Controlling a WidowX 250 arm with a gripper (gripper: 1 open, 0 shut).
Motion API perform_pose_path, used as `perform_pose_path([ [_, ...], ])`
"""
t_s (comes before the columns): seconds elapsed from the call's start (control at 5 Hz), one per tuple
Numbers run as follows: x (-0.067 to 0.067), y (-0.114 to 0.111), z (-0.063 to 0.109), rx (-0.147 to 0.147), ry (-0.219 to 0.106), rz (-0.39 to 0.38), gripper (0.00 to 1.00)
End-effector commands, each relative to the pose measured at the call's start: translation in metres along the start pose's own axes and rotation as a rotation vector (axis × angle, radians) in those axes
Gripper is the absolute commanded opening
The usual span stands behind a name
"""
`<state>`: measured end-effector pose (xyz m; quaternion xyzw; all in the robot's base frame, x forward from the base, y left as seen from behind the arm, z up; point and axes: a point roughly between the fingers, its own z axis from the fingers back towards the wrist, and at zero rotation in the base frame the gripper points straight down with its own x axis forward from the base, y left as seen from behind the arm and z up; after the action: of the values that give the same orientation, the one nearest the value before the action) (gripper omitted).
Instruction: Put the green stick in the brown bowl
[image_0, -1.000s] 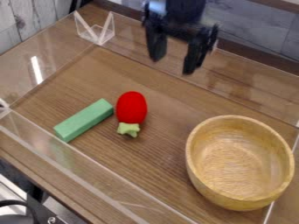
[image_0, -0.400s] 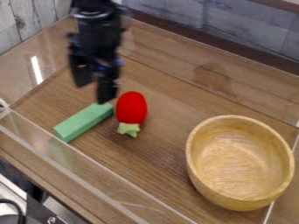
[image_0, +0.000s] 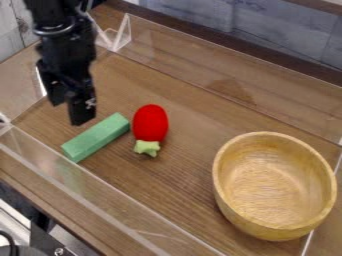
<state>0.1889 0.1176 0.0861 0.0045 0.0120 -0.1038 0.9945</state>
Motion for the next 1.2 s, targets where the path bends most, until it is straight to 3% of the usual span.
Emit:
perform_pose_path([
  [0.0,0.002,0.005,-0.007,0.006,-0.031,0.001,1.00],
  [1.0,0.014,0.000,-0.055,-0.043,-0.054,-0.009,1.00],
])
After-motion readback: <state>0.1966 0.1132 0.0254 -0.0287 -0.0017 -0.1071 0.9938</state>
